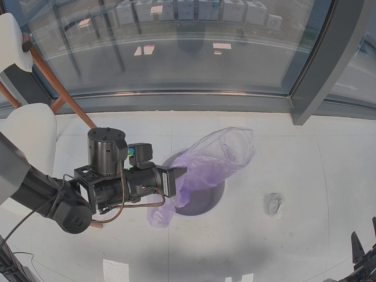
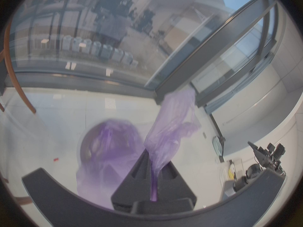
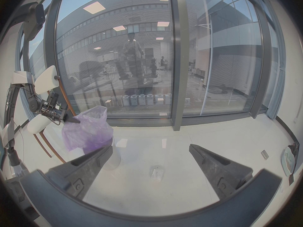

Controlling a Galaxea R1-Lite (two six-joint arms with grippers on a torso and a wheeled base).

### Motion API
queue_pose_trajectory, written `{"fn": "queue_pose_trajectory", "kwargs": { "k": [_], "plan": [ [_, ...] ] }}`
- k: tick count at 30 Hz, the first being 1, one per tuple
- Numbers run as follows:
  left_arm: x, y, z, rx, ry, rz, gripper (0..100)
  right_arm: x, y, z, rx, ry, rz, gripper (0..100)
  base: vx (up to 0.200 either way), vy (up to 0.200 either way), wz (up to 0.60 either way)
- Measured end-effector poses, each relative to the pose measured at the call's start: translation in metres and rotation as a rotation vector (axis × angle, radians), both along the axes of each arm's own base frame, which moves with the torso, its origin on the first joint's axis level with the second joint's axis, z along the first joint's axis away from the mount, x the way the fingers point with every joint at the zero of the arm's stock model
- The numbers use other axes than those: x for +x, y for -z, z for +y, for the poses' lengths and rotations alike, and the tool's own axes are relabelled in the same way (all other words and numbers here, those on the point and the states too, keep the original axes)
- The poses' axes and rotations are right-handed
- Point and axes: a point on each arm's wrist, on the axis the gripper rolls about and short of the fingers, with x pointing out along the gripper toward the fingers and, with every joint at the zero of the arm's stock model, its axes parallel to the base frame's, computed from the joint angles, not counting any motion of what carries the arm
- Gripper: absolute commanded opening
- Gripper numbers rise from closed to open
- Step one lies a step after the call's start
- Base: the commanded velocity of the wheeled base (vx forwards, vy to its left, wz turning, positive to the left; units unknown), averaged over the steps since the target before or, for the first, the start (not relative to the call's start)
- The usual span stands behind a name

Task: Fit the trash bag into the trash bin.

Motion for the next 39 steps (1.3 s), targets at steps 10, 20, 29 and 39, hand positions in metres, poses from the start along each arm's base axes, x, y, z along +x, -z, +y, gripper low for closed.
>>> {"fn": "queue_pose_trajectory", "kwargs": {
  "k": [10, 20, 29, 39],
  "plan": [
    [0.028, 0.043, -0.005, -0.03, -0.191, 0.004, 0, 0.0, 0.0, 0.0, -0.011, 0.003, 0.004, 100, 0.0, 0.0, 0.0],
    [0.025, 0.066, -0.001, 0.05, -0.404, 0.235, 0, 0.0, -0.046, 0.0, 0.117, -0.099, -0.032, 100, 0.0, 0.0, 0.0],
    [0.021, 0.055, 0.003, 0.136, -0.366, 0.114, 0, 0.046, -0.115, 0.008, 0.244, -0.318, 0.11, 100, 0.0, 0.0, 0.0],
    [0.029, 0.045, 0.016, 0.184, -0.295, 0.055, 0, 0.137, -0.135, 0.044, 0.371, -0.53, 0.416, 100, 0.0, 0.0, 0.0]
  ]
}}
